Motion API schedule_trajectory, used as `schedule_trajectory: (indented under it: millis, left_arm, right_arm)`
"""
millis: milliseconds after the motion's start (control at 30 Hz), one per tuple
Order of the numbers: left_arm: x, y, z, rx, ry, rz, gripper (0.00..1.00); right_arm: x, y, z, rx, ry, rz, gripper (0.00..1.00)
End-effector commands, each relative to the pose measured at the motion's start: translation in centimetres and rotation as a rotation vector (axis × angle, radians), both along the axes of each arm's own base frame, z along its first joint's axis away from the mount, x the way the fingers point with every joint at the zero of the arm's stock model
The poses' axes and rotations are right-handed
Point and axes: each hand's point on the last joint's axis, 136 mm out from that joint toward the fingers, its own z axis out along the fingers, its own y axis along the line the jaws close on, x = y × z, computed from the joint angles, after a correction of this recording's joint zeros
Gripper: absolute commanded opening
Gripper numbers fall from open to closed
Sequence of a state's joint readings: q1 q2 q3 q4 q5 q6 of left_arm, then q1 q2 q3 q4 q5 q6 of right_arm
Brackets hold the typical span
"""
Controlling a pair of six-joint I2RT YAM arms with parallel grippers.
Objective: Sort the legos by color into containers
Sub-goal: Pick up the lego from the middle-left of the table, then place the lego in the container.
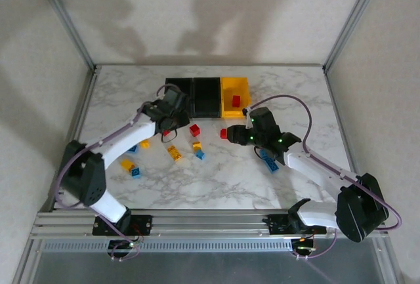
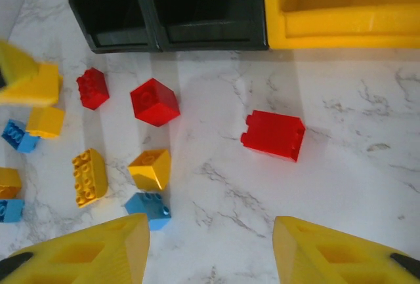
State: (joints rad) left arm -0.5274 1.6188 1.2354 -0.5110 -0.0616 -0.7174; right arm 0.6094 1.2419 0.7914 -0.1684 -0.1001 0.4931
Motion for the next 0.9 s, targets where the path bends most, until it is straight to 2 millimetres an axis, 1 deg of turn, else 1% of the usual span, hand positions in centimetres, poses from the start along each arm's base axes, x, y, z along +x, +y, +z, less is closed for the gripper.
schedule_trajectory:
  millis: [0, 67, 133, 200, 367, 533, 667, 733, 833, 867]
  left_arm:
    - [2.9, -3.1, 1.2, -0.022, -0.039, -0.058, 0.21]
    - [4.7, -4.3, 1.5, -0.029, -0.053, -0.065, 0.21]
    - [6.3, -5.4, 1.3, -0.026, -0.056, -0.072, 0.21]
    - [7.7, -6.4, 0.5, -0.016, -0.043, -0.082, 0.21]
    - [10.2, -7.6, -1.2, 0.012, -0.026, -0.084, 0.22]
    - [12.0, -8.8, -2.7, 0.025, -0.017, -0.095, 0.23]
    - [13.2, -9.1, -3.4, 0.059, -0.019, -0.089, 0.26]
    - [13.5, -9.2, -3.9, 0.07, -0.009, -0.092, 0.27]
    - [13.7, -9.2, -4.6, 0.084, 0.0, -0.09, 0.33]
    - [13.8, -9.2, -4.9, 0.086, 0.003, -0.091, 0.33]
  right_arm:
    - [0.2, -0.6, 0.7, 0.02, -0.025, -0.054, 0.53]
    - [0.2, -1.0, 0.6, 0.014, -0.027, -0.072, 0.53]
    - [0.1, -1.3, 0.5, 0.009, -0.025, -0.083, 0.53]
    - [0.1, -1.4, 0.4, 0.003, -0.022, -0.09, 0.53]
    - [0.0, -2.0, 0.1, -0.007, -0.02, -0.112, 0.54]
    - [0.1, -2.4, -0.2, -0.015, -0.014, -0.124, 0.54]
    - [0.1, -2.7, -0.4, -0.024, -0.01, -0.134, 0.54]
    - [0.1, -2.9, -0.7, -0.032, -0.005, -0.143, 0.54]
    - [0.1, -3.0, -0.7, -0.038, -0.004, -0.149, 0.55]
    - [0.2, -3.1, -0.7, -0.04, -0.004, -0.151, 0.55]
